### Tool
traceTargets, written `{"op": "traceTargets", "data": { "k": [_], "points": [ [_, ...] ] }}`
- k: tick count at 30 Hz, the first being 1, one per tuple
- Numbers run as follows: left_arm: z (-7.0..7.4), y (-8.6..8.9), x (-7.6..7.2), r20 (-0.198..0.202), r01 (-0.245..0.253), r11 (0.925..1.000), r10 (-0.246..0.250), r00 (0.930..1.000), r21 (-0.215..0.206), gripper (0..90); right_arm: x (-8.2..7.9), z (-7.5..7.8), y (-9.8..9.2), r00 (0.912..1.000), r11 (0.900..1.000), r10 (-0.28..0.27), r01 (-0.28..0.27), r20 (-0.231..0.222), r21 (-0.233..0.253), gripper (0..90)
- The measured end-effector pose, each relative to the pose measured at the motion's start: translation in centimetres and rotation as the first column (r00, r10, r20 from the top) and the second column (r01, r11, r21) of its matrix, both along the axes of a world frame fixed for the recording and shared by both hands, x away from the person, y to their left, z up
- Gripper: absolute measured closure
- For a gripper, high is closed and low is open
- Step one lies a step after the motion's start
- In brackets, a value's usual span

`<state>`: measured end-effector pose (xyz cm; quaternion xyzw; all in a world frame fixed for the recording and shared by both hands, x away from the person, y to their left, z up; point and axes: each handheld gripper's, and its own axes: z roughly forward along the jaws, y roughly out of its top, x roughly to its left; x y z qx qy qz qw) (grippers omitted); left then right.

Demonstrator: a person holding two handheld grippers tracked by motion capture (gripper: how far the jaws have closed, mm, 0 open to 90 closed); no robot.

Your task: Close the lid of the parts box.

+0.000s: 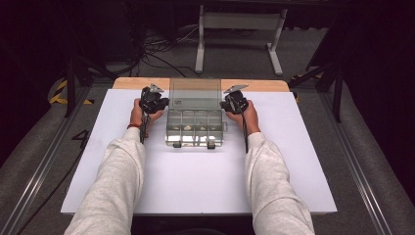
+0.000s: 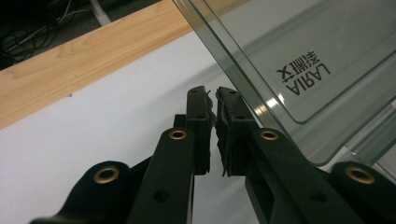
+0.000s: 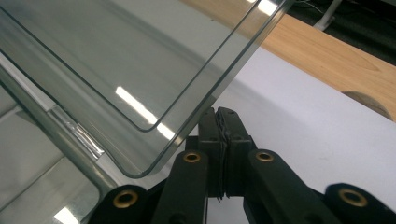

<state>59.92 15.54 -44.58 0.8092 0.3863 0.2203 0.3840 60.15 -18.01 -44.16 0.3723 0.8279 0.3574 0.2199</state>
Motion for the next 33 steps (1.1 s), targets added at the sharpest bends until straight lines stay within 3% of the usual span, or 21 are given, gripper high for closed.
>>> {"op": "traceTargets", "data": {
  "k": [11, 14, 20, 24, 27, 33],
  "points": [
    [0.4, 0.0, 0.7, -0.007, -0.007, 0.9994, 0.006, 1.0, -0.033, 82.6, 0.2, 0.1, -0.2, 0.9988, 1.0, -0.012, 0.011, 0.047, 0.015, 89.8],
    [0.7, 0.1, 0.7, 0.011, -0.006, 0.9979, 0.006, 0.9999, -0.065, 82.3, 0.2, 0.3, -0.5, 0.9972, 0.999, -0.017, 0.014, 0.073, 0.032, 90.0],
    [0.9, -0.1, 0.8, 0.028, 0.001, 0.9983, 0.001, 0.9996, -0.058, 81.6, 0.2, 0.8, -1.0, 0.9934, 0.997, -0.024, 0.016, 0.112, 0.072, 90.0],
    [0.3, -0.2, 1.1, 0.004, -0.014, 0.9984, 0.014, 0.9999, -0.055, 82.1, 0.3, 0.5, -0.9, 0.9951, 0.997, -0.021, 0.013, 0.097, 0.079, 90.0],
    [-0.4, -0.8, 1.3, -0.035, -0.008, 0.9999, 0.008, 0.9994, -0.012, 82.3, 0.3, 0.4, -0.9, 0.9946, 0.997, -0.02, 0.012, 0.102, 0.08, 90.0],
    [0.2, -0.3, 1.4, -0.002, -0.024, 0.999, 0.024, 0.9997, -0.038, 82.4, 0.3, 0.5, -0.6, 0.9943, 0.997, -0.013, 0.006, 0.106, 0.072, 90.0]
  ]
}}
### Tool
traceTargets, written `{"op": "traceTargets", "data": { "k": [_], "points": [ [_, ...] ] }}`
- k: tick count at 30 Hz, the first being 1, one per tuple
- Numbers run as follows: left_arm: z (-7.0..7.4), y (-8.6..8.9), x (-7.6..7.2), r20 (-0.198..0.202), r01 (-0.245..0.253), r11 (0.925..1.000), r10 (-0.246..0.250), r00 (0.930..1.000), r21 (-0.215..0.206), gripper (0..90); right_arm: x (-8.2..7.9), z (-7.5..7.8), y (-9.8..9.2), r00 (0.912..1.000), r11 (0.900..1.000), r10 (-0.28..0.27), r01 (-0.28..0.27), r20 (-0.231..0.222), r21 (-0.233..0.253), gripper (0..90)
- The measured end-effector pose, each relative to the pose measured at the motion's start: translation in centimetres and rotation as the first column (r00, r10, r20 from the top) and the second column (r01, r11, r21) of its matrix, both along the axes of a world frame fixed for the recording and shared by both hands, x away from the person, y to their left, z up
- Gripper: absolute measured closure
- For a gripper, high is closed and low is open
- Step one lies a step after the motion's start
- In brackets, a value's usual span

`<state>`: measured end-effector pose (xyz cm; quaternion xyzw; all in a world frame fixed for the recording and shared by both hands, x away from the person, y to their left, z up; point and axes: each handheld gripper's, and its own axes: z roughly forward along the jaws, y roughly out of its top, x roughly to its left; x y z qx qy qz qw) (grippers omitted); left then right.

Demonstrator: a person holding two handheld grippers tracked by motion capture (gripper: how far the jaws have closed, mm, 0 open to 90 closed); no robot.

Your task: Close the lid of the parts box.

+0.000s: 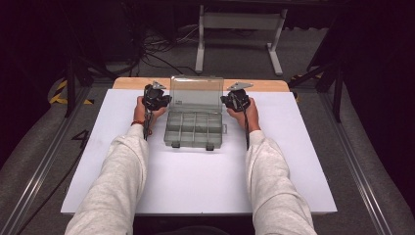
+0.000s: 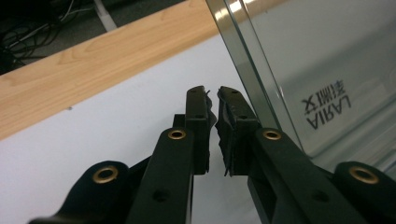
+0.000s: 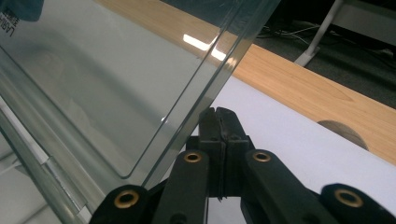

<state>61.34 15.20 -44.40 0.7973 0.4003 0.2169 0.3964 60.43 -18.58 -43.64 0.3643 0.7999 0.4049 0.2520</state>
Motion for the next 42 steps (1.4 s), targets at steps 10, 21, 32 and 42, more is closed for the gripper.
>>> {"op": "traceTargets", "data": {
  "k": [10, 21, 32, 42],
  "points": [
    [1.5, 1.0, -0.6, 0.049, 0.007, 0.9975, -0.004, 0.9988, -0.071, 81.2, -0.2, 1.3, 1.0, 0.9994, 1.0, 0.023, -0.023, 0.027, -0.019, 89.4],
    [3.9, 1.1, -1.8, 0.096, 0.03, 0.9971, -0.023, 0.9952, -0.07, 80.9, -1.0, 2.9, 1.3, 0.9971, 0.998, 0.061, -0.061, 0.046, -0.004, 89.1],
    [4.8, 0.9, -3.2, 0.115, 0.026, 0.9967, -0.017, 0.9932, -0.076, 81.3, -2.3, 3.8, 0.8, 0.994, 0.996, 0.091, -0.092, 0.061, 0.003, 88.2],
    [5.2, 0.4, -3.9, 0.119, 0.006, 0.9977, 0.002, 0.9929, -0.068, 82.0, -3.3, 4.1, 0.3, 0.9931, 0.995, 0.096, -0.097, 0.068, 0.013, 87.9]
  ]
}}
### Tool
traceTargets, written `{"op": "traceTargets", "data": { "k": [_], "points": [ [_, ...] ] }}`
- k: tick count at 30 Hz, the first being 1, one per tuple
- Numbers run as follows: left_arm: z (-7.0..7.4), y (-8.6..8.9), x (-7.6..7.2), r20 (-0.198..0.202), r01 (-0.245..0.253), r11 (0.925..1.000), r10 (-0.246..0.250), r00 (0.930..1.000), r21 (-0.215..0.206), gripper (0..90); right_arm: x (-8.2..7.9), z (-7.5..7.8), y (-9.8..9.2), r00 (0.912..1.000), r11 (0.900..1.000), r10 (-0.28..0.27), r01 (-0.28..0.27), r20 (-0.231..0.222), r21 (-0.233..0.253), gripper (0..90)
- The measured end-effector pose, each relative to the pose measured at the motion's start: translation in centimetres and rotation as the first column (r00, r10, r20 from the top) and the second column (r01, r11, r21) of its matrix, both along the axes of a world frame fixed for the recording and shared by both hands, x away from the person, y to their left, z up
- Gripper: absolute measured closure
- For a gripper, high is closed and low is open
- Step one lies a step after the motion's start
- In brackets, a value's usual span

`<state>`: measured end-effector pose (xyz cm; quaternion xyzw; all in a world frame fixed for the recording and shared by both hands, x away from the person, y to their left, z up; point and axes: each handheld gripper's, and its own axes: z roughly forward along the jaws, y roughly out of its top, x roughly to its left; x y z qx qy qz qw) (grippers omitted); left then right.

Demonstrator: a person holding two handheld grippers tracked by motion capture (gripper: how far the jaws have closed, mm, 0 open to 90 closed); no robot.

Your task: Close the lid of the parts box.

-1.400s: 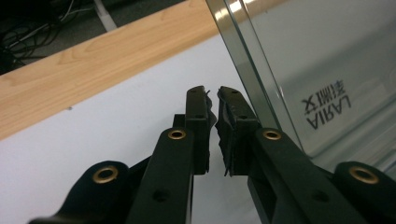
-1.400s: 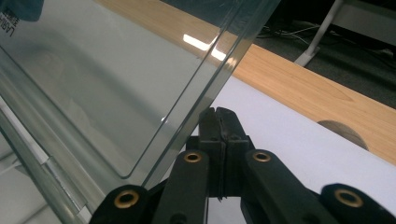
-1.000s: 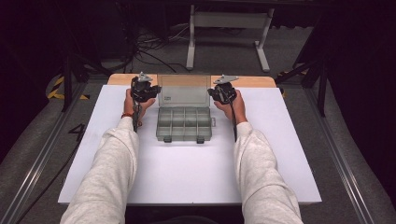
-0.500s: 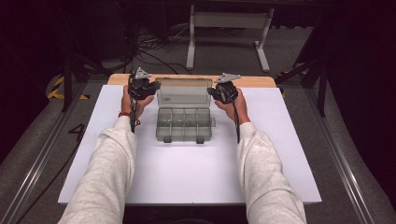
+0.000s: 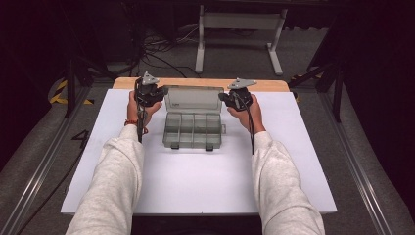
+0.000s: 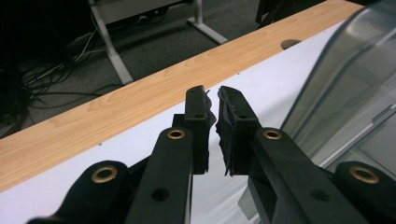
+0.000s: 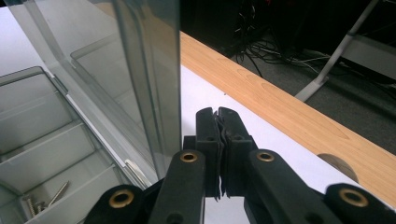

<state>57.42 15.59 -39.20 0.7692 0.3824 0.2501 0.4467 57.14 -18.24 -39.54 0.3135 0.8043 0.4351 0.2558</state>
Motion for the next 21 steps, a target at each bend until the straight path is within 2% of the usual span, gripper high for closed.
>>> {"op": "traceTargets", "data": {
  "k": [8, 14, 21],
  "points": [
    [0.1, 0.1, -0.4, -0.001, 0.016, 0.9998, -0.016, 0.9999, 0.006, 81.9, -0.5, 0.1, -0.1, 1.0, 1.0, -0.001, 0.001, 0.003, 0.0, 87.6],
    [0.4, 0.2, -1.1, 0.011, 0.046, 0.9985, -0.046, 0.9989, 0.031, 82.4, -1.1, 0.2, 0.0, 0.9999, 1.0, -0.005, 0.005, 0.012, -0.002, 88.7],
    [0.6, 0.2, -1.8, 0.017, 0.05, 0.9976, -0.05, 0.9986, 0.048, 83.2, -1.8, 0.4, 0.0, 0.9998, 1.0, -0.013, 0.013, 0.017, -0.008, 88.8]
  ]
}}
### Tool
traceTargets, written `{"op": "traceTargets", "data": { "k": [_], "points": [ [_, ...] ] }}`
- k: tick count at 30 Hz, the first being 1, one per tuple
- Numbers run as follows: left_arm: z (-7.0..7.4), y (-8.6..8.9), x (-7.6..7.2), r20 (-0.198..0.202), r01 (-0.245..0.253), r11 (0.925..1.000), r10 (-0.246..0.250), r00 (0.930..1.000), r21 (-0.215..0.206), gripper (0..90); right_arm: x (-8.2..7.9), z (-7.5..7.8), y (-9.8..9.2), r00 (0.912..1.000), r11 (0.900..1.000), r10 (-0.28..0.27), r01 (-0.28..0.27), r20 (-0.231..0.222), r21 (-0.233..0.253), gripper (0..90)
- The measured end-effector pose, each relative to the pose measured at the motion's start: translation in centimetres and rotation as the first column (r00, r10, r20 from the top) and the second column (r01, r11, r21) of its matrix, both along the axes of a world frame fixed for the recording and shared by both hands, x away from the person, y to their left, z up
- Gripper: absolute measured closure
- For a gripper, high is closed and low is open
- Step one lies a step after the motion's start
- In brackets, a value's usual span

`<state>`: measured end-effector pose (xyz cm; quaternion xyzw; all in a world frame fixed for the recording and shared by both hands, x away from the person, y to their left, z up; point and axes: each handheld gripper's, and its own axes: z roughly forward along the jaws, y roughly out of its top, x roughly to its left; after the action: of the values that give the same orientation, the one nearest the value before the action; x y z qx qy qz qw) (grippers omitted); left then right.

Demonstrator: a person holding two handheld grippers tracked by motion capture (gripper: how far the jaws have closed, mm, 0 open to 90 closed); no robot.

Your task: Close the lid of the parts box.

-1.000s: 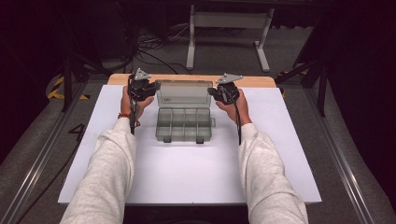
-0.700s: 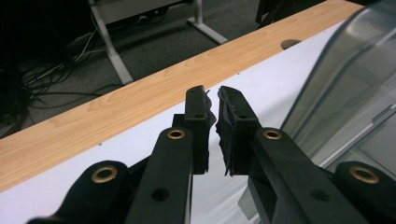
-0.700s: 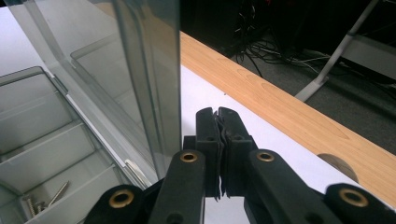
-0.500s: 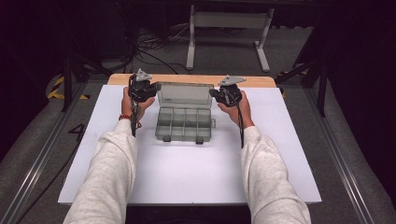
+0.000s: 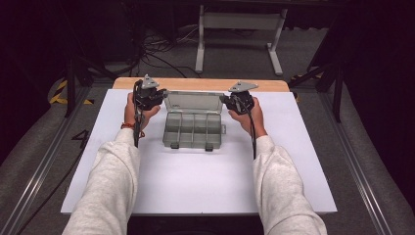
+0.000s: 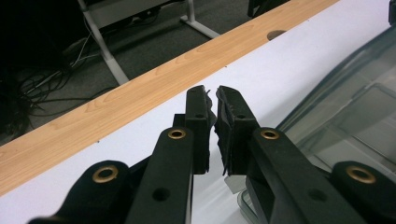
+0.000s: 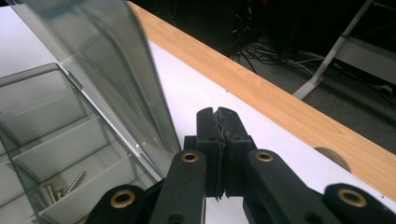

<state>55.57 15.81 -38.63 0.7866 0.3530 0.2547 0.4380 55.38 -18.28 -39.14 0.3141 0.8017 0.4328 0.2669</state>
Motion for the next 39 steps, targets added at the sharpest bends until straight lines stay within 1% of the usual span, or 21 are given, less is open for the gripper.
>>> {"op": "traceTargets", "data": {
  "k": [3, 5, 10, 13, 16, 17, 19, 21, 22, 23, 25, 29, 32, 33, 34, 37, 39],
  "points": [
    [0.0, 0.1, -0.3, -0.001, 0.005, 1.0, -0.005, 1.0, -0.001, 83.0, -0.2, 0.1, 0.0, 1.0, 1.0, 0.001, -0.001, 0.003, -0.009, 88.7],
    [0.1, 0.1, -0.5, -0.002, 0.005, 1.0, -0.005, 1.0, 0.003, 82.8, -0.3, 0.1, 0.0, 1.0, 1.0, 0.003, -0.003, 0.002, -0.005, 88.7],
    [0.1, 0.2, -0.9, 0.003, 0.022, 0.9997, -0.022, 0.9998, 0.008, 82.8, -0.7, 0.4, 0.0, 0.9998, 1.0, -0.003, 0.003, 0.019, -0.009, 88.9],
    [0.0, 0.3, -1.2, 0.008, 0.029, 0.9991, -0.029, 0.9995, 0.032, 82.4, -1.0, 0.9, 0.0, 0.9996, 1.0, 0.003, -0.002, 0.03, -0.013, 89.4],
    [0.0, 0.6, -1.6, 0.008, 0.029, 0.9988, -0.029, 0.9995, 0.04, 82.2, -1.2, 1.1, -0.1, 0.9993, 1.0, 0.005, -0.004, 0.036, -0.017, 89.4],
    [0.0, 0.7, -1.6, 0.012, 0.027, 0.999, -0.028, 0.9995, 0.036, 82.1, -1.3, 1.2, -0.1, 0.9994, 1.0, 0.006, -0.005, 0.033, -0.009, 89.5],
    [0.1, 0.9, -1.9, 0.011, 0.034, 0.9988, -0.034, 0.9994, 0.035, 82.1, -1.4, 1.1, 0.0, 0.9995, 1.0, 0.007, -0.007, 0.032, -0.01, 89.7],
    [0.1, 1.2, -2.1, 0.004, 0.049, 0.9977, -0.049, 0.9988, 0.048, 81.5, -1.6, 1.1, 0.1, 0.9994, 1.0, 0.013, -0.012, 0.033, -0.009, 89.9],
    [0.1, 1.3, -2.1, 0.007, 0.05, 0.9971, -0.05, 0.9987, 0.058, 80.8, -1.6, 1.1, 0.1, 0.9993, 1.0, 0.019, -0.019, 0.033, -0.004, 90.0],
    [0.2, 1.4, -2.2, 0.01, 0.048, 0.9971, -0.049, 0.9987, 0.059, 80.5, -1.7, 1.1, 0.2, 0.9992, 1.0, 0.025, -0.025, 0.032, 0.0, 89.9],
    [0.4, 1.6, -2.3, 0.02, 0.047, 0.9981, -0.048, 0.9987, 0.04, 80.5, -1.8, 1.1, 0.2, 0.999, 1.0, 0.031, -0.031, 0.034, 0.001, 90.0],
    [0.5, 1.7, -2.3, 0.026, 0.038, 0.9984, -0.039, 0.9989, 0.042, 80.0, -2.0, 1.1, 0.3, 0.9987, 0.999, 0.042, -0.042, 0.03, 0.004, 90.0],
    [0.5, 1.4, -2.4, 0.027, 0.046, 0.9983, -0.047, 0.9985, 0.035, 79.9, -2.1, 1.0, 0.5, 0.9985, 0.999, 0.046, -0.046, 0.029, 0.009, 90.0],
    [0.5, 1.4, -2.4, 0.03, 0.056, 0.9981, -0.057, 0.9979, 0.026, 79.9, -2.2, 0.9, 0.5, 0.9984, 0.999, 0.048, -0.049, 0.029, 0.008, 90.0],
    [0.6, 1.3, -2.5, 0.034, 0.064, 0.9973, -0.066, 0.9973, 0.034, 79.8, -2.2, 0.9, 0.5, 0.9984, 0.999, 0.05, -0.05, 0.028, 0.009, 90.0],
    [0.7, 1.2, -2.6, 0.029, 0.079, 0.9965, -0.08, 0.9964, 0.028, 79.6, -2.4, 0.8, 0.4, 0.9982, 0.998, 0.055, -0.055, 0.024, 0.001, 90.0],
    [0.7, 1.2, -2.7, 0.026, 0.086, 0.9959, -0.087, 0.9958, 0.028, 79.4, -2.5, 0.9, 0.3, 0.9982, 0.998, 0.054, -0.054, 0.026, 0.007, 90.0]
  ]
}}
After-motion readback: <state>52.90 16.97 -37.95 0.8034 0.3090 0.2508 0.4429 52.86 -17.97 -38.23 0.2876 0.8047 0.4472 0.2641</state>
